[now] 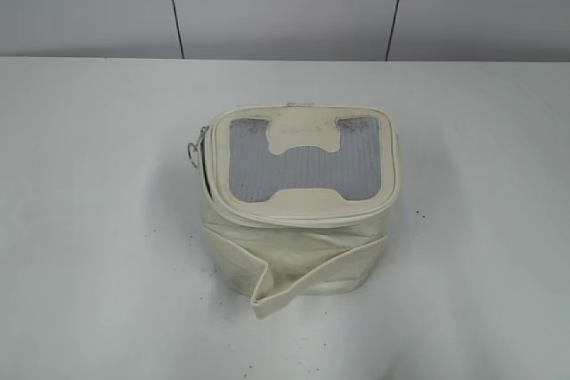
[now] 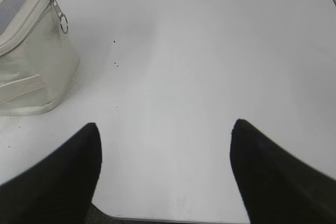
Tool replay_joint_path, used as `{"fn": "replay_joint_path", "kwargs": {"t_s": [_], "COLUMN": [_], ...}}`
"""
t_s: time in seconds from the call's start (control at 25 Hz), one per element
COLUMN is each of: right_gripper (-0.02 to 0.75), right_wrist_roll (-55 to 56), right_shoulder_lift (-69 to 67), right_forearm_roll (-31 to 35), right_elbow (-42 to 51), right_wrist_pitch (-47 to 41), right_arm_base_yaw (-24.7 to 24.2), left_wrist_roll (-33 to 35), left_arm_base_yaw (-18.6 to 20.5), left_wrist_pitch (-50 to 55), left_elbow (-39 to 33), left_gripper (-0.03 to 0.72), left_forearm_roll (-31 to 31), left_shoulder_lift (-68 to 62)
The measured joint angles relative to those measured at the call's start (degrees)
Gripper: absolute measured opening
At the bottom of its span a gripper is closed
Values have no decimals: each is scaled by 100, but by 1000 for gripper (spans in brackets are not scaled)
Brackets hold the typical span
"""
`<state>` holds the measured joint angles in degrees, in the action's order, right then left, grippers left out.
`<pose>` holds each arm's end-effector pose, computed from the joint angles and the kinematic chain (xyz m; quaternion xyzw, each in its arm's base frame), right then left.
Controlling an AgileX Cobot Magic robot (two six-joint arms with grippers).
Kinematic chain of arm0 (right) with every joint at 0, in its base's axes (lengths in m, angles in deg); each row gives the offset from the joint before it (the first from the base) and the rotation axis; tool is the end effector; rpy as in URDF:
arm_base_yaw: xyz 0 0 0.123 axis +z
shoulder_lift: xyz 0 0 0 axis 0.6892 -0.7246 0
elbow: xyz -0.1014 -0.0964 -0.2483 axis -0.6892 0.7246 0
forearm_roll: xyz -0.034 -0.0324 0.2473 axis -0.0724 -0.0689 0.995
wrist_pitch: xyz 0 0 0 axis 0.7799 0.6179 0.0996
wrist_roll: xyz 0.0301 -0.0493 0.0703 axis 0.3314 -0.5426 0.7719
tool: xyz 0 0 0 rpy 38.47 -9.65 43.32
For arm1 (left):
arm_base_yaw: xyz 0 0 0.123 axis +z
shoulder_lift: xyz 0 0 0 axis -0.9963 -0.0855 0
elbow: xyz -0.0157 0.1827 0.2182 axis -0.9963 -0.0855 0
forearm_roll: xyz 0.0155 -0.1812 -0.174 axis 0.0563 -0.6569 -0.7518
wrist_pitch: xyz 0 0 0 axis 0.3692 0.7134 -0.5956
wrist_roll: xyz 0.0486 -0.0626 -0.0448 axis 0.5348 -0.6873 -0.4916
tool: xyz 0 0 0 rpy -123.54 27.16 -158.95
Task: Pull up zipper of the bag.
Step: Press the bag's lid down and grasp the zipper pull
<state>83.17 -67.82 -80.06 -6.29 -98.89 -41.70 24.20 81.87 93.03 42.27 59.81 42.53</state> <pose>-0.0064 0.0064 0.2781 -0.0196 0.8474 0.0478 0.5284 -0.0111 -0.0062 0.2864 0.0924 0.8391 -0.0149 0.5359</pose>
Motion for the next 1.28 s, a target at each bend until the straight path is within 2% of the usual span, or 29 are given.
{"fn": "replay_joint_path", "kwargs": {"t_s": [0.8,1.0,1.16,1.28], "right_gripper": [571,571,571,561], "right_wrist_roll": [0,0,0,0], "right_shoulder_lift": [0,0,0,-307], "right_forearm_roll": [0,304,541,588], "right_elbow": [0,0,0,-12], "right_wrist_pitch": [0,7,70,111], "right_arm_base_yaw": [0,0,0,0], "left_wrist_roll": [0,0,0,0], "left_arm_base_yaw": [0,0,-26,-36], "left_wrist_pitch": [0,0,-62,-501], "left_elbow": [0,0,17,118], "left_gripper": [348,348,348,348], "left_forearm_roll": [0,0,-220,-672], "left_shoulder_lift": [0,0,-204,-637]}}
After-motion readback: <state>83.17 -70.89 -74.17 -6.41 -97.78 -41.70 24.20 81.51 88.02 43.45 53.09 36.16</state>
